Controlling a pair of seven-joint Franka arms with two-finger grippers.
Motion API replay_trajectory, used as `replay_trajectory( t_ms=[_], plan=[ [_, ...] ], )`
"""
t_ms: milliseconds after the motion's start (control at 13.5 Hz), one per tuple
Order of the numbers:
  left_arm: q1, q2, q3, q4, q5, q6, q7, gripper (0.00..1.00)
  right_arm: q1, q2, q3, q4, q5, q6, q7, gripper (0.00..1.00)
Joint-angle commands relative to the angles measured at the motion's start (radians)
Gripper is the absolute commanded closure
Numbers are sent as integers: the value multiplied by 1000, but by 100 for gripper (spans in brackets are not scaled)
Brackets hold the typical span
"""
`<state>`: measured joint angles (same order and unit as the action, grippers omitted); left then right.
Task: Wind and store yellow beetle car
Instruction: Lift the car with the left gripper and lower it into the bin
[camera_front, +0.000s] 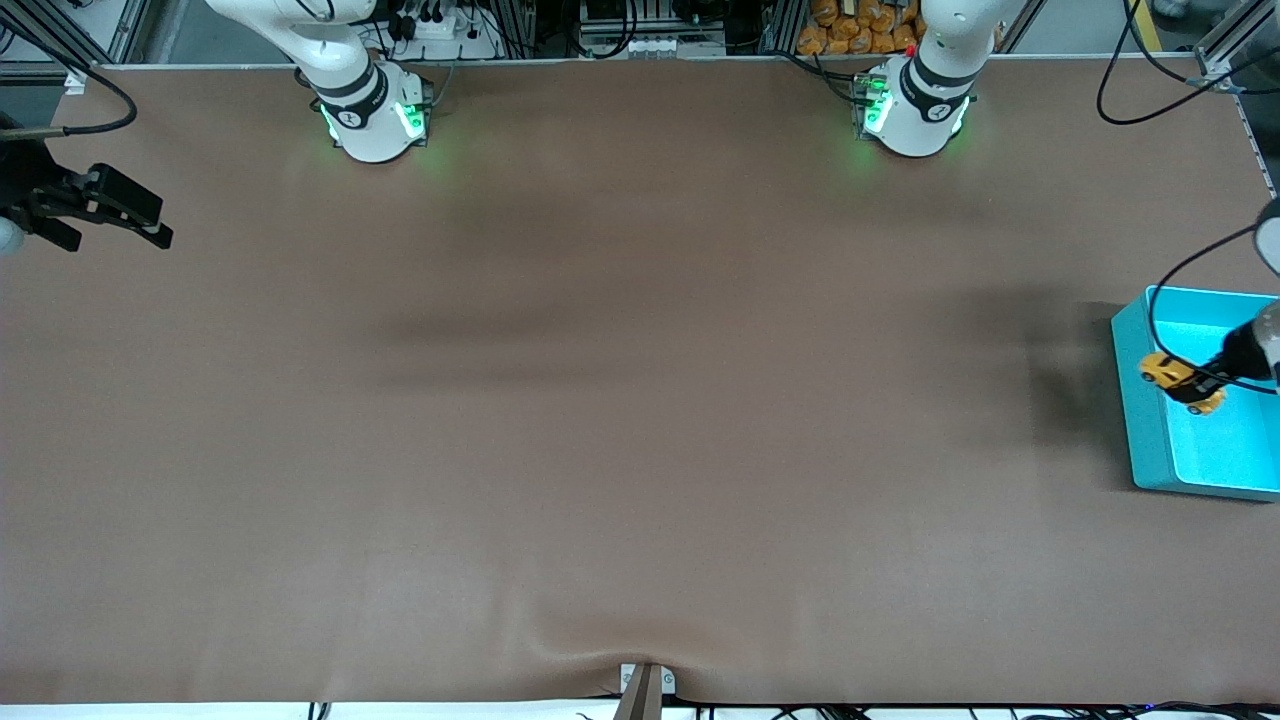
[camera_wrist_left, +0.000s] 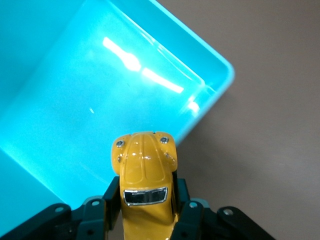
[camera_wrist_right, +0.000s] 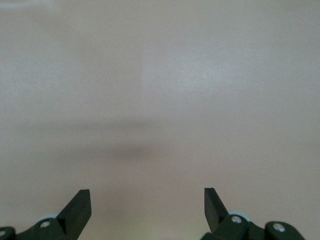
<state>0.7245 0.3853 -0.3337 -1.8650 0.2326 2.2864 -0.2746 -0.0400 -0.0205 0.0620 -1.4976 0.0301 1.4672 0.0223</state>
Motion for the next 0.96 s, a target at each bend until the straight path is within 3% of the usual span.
replay_trajectory(
  t_ms=[0, 297, 593, 890],
  plan=[
    [70, 105, -10, 128, 24, -25, 208, 100, -17, -15, 10, -32, -15, 21, -5, 0],
    [101, 214, 5, 239, 25, -25, 490, 100, -18, -13, 10, -33, -15, 21, -5, 0],
    [101, 293, 10, 274, 40, -25, 736, 100, -17, -15, 10, -33, -15, 16, -5, 0],
    [101, 345, 33, 317, 50, -24, 839, 100, -18, -15, 10, -33, -15, 18, -5, 0]
  ],
)
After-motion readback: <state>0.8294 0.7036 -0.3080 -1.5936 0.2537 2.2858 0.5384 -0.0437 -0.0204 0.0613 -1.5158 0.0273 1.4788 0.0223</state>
